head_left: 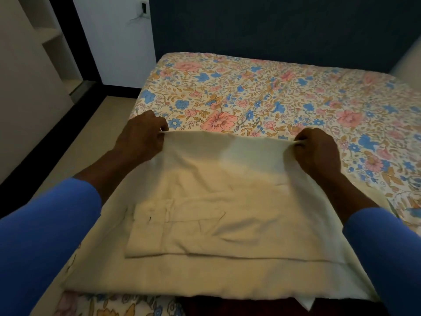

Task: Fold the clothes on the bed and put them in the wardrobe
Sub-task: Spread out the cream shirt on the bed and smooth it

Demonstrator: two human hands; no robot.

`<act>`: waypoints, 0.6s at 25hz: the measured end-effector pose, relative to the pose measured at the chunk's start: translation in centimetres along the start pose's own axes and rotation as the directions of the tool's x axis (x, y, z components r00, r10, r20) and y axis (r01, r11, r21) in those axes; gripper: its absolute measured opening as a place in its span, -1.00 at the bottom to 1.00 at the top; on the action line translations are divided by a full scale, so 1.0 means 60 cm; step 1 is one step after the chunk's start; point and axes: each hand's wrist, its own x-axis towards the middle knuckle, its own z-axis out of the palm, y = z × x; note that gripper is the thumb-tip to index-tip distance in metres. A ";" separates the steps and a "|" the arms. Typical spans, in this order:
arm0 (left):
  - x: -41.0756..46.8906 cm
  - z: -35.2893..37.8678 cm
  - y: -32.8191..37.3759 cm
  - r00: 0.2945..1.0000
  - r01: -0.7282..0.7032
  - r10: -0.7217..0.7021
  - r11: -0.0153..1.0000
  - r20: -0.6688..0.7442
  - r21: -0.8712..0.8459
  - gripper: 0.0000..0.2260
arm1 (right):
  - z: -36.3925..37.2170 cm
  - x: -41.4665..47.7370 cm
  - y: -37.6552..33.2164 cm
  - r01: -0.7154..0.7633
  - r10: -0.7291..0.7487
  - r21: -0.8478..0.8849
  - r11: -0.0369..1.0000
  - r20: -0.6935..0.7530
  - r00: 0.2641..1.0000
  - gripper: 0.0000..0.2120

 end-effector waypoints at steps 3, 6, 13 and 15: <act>-0.139 -0.040 0.029 0.979 -0.048 0.037 0.998 -0.202 -0.051 -0.79 | -0.059 -0.136 0.014 0.029 -0.014 0.080 0.996 -0.190 0.982 -0.81; -0.263 -0.038 0.045 0.999 -0.014 0.017 0.997 -0.036 0.079 -0.82 | -0.069 -0.270 0.041 0.004 -0.008 -0.039 0.999 -0.098 0.995 -0.83; -0.309 -0.068 0.076 0.915 0.315 -0.383 0.875 0.126 0.366 -0.73 | -0.114 -0.284 -0.004 -0.056 0.173 -0.394 0.918 0.267 0.948 -0.84; -0.295 -0.055 0.089 0.960 0.236 -0.261 0.950 0.104 0.202 -0.61 | -0.117 -0.287 -0.017 -0.047 0.163 -0.429 0.902 0.238 0.957 -0.79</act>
